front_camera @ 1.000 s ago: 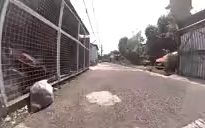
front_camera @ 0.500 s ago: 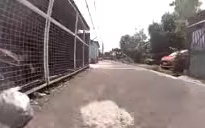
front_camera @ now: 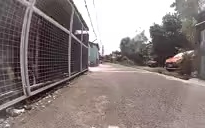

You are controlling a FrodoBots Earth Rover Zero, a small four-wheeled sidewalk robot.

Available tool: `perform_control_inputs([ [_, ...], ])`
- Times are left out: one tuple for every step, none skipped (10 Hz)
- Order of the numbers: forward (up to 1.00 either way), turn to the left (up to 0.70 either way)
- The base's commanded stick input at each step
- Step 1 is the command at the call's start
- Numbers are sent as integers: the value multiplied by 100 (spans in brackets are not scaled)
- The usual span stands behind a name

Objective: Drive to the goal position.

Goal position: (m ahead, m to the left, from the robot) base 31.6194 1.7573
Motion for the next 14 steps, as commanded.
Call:
perform_control_inputs([
  [100, 0],
  [100, 0],
  [100, 0],
  [100, 0],
  [100, 0],
  [100, 0],
  [100, -26],
  [100, -1],
  [100, 0],
  [100, 0],
  [100, 0],
  [100, -12],
  [100, -27],
  [100, -17],
])
